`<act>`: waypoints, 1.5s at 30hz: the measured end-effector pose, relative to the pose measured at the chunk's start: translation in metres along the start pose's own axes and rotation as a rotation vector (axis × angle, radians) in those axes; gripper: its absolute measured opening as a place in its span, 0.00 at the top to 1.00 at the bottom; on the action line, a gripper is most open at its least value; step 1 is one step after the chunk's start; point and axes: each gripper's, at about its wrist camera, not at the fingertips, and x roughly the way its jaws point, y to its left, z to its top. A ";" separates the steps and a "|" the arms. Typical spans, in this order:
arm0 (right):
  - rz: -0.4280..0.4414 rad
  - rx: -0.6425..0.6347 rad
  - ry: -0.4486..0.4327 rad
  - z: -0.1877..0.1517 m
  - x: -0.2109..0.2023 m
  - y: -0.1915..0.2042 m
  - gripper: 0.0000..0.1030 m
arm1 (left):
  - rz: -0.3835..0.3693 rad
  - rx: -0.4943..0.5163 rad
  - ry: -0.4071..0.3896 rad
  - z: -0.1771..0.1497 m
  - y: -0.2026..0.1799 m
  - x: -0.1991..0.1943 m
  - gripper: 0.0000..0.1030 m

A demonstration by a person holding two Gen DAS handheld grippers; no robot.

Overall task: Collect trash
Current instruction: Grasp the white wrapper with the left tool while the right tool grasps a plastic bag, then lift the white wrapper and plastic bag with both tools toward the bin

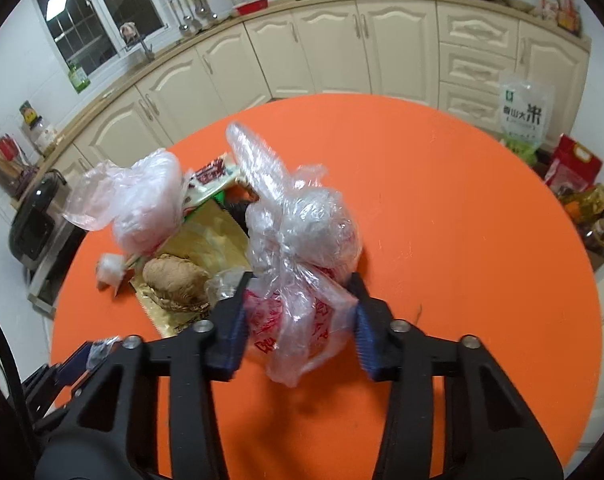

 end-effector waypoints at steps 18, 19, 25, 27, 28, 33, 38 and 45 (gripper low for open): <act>0.077 0.059 -0.140 -0.054 -0.114 -0.029 0.64 | -0.078 0.021 -0.098 -0.048 -0.003 -0.065 0.78; 0.085 0.056 -0.153 -0.056 -0.122 -0.028 0.64 | -0.077 0.026 -0.106 -0.049 -0.010 -0.067 0.78; 0.105 0.052 -0.198 -0.066 -0.152 -0.027 0.64 | -0.088 0.053 -0.137 -0.063 -0.027 -0.086 0.79; 0.105 0.051 -0.214 -0.069 -0.161 -0.028 0.64 | -0.101 0.065 -0.148 -0.066 -0.033 -0.096 0.79; 0.105 0.051 -0.222 -0.070 -0.165 -0.029 0.64 | -0.105 0.070 -0.159 -0.066 -0.036 -0.100 0.79; 0.102 0.058 -0.267 -0.075 -0.189 -0.040 0.64 | -0.119 0.101 -0.208 -0.065 -0.062 -0.118 0.87; 0.095 0.070 -0.279 -0.080 -0.198 -0.052 0.64 | -0.133 0.147 -0.190 -0.069 -0.084 -0.111 0.98; 0.084 0.095 -0.226 -0.094 -0.186 -0.070 0.64 | -0.120 0.120 -0.055 -0.083 -0.092 -0.066 0.45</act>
